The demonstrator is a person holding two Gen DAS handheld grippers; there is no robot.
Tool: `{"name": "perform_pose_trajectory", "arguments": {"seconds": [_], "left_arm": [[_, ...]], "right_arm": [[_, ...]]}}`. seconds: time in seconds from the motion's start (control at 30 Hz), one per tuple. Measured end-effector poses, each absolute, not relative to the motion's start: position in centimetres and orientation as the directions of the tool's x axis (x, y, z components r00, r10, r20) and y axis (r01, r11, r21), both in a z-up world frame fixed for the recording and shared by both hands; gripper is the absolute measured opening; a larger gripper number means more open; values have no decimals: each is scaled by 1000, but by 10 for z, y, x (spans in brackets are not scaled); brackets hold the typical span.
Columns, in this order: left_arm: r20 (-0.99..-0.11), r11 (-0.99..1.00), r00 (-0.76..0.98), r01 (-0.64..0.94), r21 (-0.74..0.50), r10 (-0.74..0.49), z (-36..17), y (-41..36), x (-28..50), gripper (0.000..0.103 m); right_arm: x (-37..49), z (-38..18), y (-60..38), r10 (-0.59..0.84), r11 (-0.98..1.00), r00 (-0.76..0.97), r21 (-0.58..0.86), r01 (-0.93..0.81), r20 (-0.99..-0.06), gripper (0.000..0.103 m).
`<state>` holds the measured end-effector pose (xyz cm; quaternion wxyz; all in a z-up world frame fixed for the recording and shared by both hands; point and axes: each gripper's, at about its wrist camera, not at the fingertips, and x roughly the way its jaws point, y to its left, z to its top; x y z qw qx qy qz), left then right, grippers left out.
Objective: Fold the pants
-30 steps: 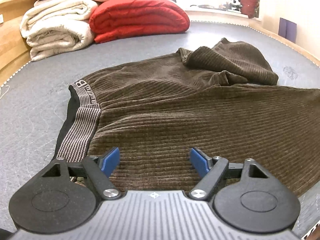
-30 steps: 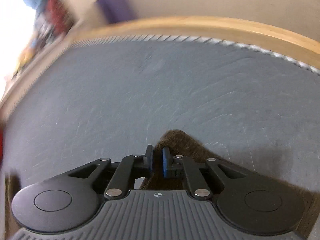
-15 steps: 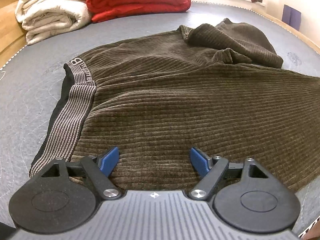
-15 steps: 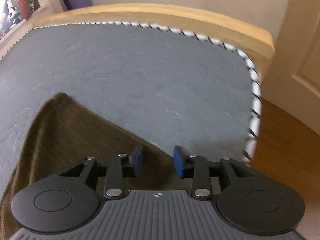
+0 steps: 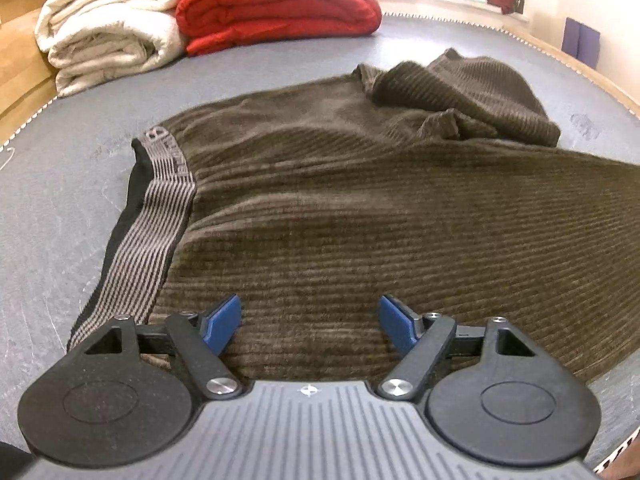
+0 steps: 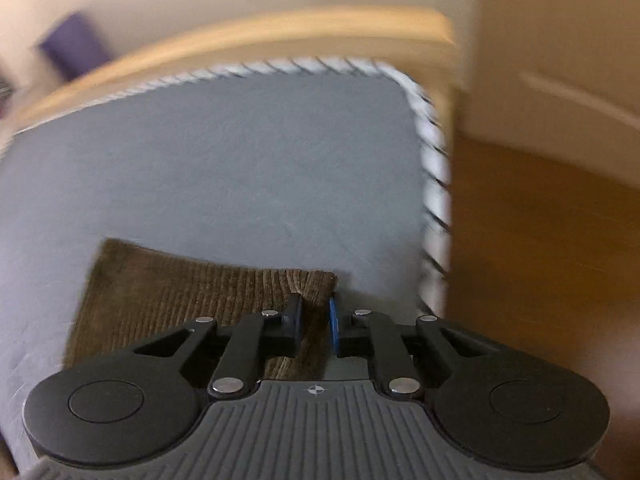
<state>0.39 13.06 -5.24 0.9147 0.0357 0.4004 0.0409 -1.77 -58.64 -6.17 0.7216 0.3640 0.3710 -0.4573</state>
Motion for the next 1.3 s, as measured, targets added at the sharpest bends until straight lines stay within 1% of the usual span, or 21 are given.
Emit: {"name": "perform_pose_trajectory", "arguments": {"seconds": [0.03,0.1,0.13,0.2,0.23,0.27,0.3,0.33,0.4,0.43,0.47,0.5,0.6,0.67,0.7,0.73,0.8,0.83,1.0,1.1,1.3], "left_arm": [[-721,995,686,-43,94,98,-50,131,2,82],[-715,996,694,-36,81,84,-46,132,-1,82],[-719,997,691,-32,73,75,-45,133,-2,81],[-768,996,635,-29,82,82,-53,135,3,78],[-792,996,605,-20,93,86,-60,135,4,78],[-780,994,619,-13,104,90,-58,133,4,77],[-778,993,621,-15,114,99,-55,132,4,69],[-761,993,640,-22,115,103,-51,131,2,66],[-728,995,679,-35,96,94,-41,133,-1,66],[-733,993,671,-48,103,109,-41,135,0,66],[-756,992,643,-59,111,123,-45,137,3,66],[-800,993,588,-65,97,117,-54,142,7,66],[-773,994,624,-84,74,111,-45,146,3,66],[-728,993,676,-97,69,117,-34,147,-2,66],[-719,992,684,-102,75,124,-31,147,-2,66],[-724,990,676,-111,85,138,-31,149,0,66],[-782,987,604,-132,93,154,-44,155,7,65],[-804,987,578,-142,73,143,-49,158,9,65],[-783,986,608,-160,40,130,-43,162,7,66],[-785,988,606,-150,45,128,-43,161,6,66],[-784,989,604,-122,85,142,-51,157,5,70]], "right_arm": [[-18,-67,-586,-368,305,300,191,933,-880,17],[-13,-61,-584,-385,333,292,163,929,-875,19],[-9,-54,-579,-415,357,291,140,923,-862,23],[-3,-36,-563,-506,400,294,81,913,-811,28],[-2,-27,-554,-537,426,312,67,902,-784,31],[0,-19,-546,-552,458,345,70,886,-759,31],[2,-12,-538,-554,485,380,84,871,-741,31],[3,-3,-527,-549,513,423,109,851,-721,31],[5,11,-509,-526,561,503,164,811,-686,32],[5,19,-503,-511,586,537,185,789,-671,34],[8,27,-492,-490,621,578,204,757,-652,36],[12,37,-484,-467,655,615,219,724,-636,37],[25,56,-447,-381,763,714,237,602,-587,38],[32,70,-416,-306,830,771,239,503,-559,39],[34,76,-403,-269,853,789,243,462,-553,39],[37,80,-390,-225,877,807,247,411,-546,40],[43,87,-361,-127,922,832,245,299,-540,41],[46,90,-346,-84,940,839,236,245,-538,41],[55,103,-270,113,983,832,185,-13,-543,41],[64,108,-241,199,973,809,209,-97,-553,41],[96,114,-220,227,964,801,245,-104,-554,41]]}}
